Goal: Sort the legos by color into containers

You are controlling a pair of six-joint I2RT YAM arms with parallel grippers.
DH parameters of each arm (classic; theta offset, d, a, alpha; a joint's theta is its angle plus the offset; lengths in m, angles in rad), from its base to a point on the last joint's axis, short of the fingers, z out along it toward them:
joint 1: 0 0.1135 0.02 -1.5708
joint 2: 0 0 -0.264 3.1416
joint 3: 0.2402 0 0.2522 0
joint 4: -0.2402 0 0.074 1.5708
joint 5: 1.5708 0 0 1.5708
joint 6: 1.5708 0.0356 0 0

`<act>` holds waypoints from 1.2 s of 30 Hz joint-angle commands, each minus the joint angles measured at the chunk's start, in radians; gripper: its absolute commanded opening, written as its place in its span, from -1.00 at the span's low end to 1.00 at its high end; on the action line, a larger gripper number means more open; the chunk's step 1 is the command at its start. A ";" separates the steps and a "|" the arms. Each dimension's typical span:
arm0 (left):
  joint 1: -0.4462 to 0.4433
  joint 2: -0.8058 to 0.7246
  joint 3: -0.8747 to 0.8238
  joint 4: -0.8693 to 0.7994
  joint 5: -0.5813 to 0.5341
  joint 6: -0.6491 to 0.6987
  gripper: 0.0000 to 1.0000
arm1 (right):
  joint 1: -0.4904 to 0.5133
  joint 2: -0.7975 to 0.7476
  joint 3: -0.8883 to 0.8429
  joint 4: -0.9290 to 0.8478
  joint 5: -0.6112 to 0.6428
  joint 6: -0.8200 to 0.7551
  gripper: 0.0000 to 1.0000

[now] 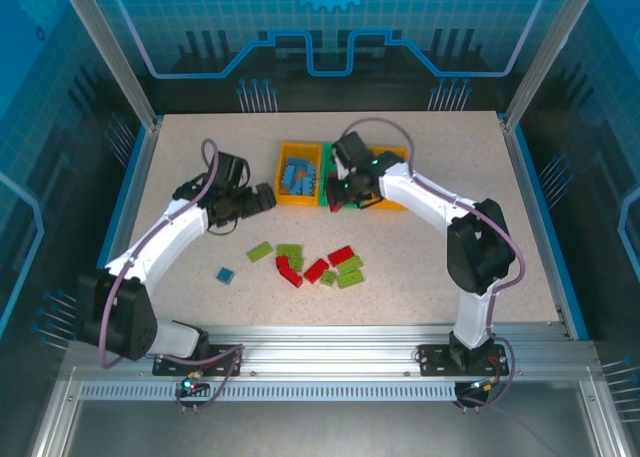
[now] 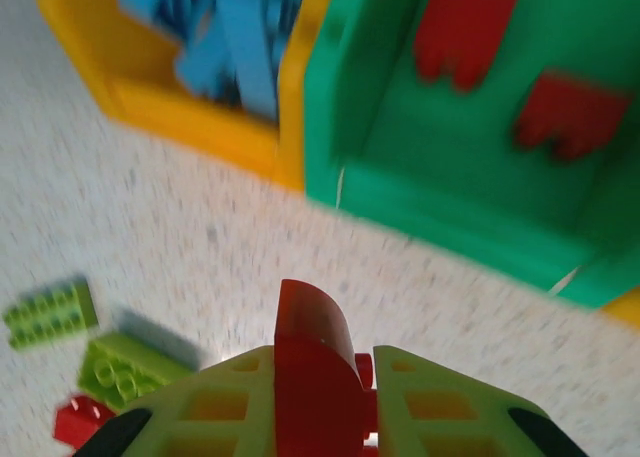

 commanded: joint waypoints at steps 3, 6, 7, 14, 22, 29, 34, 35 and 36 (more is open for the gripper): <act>0.008 -0.157 -0.177 -0.116 -0.051 -0.097 0.98 | -0.067 0.120 0.185 -0.075 0.033 -0.040 -0.56; 0.008 -0.221 -0.258 -0.130 -0.044 -0.131 0.97 | -0.077 0.235 0.329 -0.137 0.073 -0.060 -0.56; 0.008 -0.235 -0.277 -0.139 -0.046 -0.140 0.97 | -0.078 0.272 0.373 -0.160 0.083 -0.065 -0.56; 0.008 -0.304 -0.363 -0.175 -0.039 -0.169 0.91 | -0.091 0.412 0.532 -0.220 0.157 -0.044 -0.54; 0.008 -0.282 -0.447 -0.175 -0.024 -0.227 0.93 | -0.101 0.427 0.556 -0.267 0.147 -0.025 -0.17; 0.011 -0.296 -0.489 -0.135 -0.035 -0.341 0.97 | -0.100 0.408 0.552 -0.264 0.120 -0.015 0.14; 0.056 -0.283 -0.499 -0.089 -0.036 -0.386 0.97 | -0.096 0.371 0.517 -0.250 0.121 -0.010 0.28; 0.076 -0.283 -0.507 -0.073 -0.030 -0.395 0.97 | -0.096 0.359 0.505 -0.243 0.124 -0.008 0.31; 0.095 -0.283 -0.513 -0.062 -0.022 -0.401 0.98 | -0.096 0.345 0.494 -0.238 0.126 -0.006 0.34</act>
